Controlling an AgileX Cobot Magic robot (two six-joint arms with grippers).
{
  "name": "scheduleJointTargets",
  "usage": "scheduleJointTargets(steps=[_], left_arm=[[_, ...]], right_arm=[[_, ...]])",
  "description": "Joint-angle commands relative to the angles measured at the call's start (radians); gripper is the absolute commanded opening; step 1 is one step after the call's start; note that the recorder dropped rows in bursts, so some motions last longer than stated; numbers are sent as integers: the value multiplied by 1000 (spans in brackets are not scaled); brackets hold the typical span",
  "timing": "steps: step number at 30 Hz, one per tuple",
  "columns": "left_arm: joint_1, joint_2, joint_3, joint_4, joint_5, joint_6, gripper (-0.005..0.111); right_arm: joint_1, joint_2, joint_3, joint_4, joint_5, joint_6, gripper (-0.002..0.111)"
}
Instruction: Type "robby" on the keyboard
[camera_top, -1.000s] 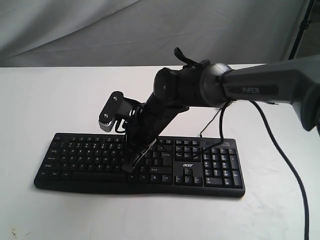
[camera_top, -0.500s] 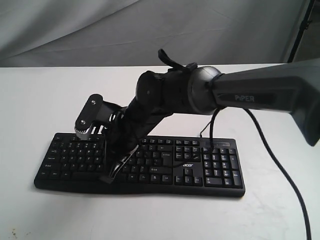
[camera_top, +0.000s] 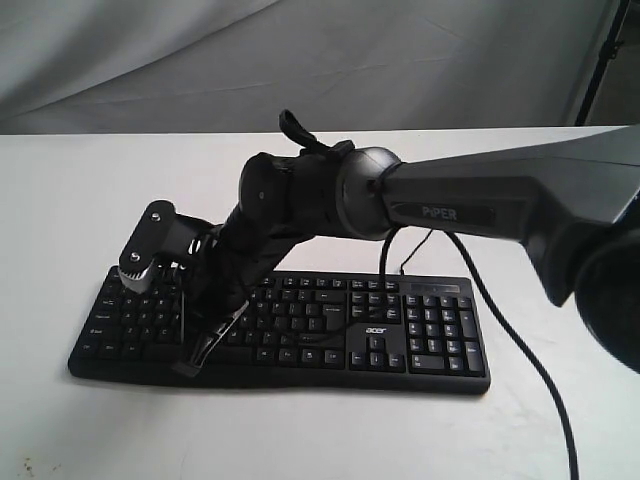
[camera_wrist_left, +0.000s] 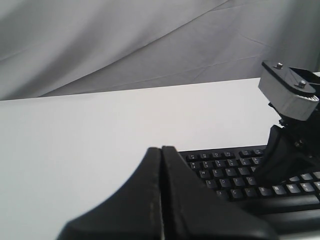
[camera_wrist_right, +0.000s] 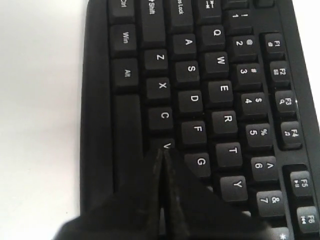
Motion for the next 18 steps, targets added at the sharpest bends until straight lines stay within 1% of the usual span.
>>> scheduleJointTargets(steps=[1,18], left_arm=[[-6,-3,4,5,-5,-3,0],[-6,-3,4,5,-5,-3,0]], right_arm=[[4,1,-10,-8,12,19,0],[4,3,-10,-5,-12,22,0]])
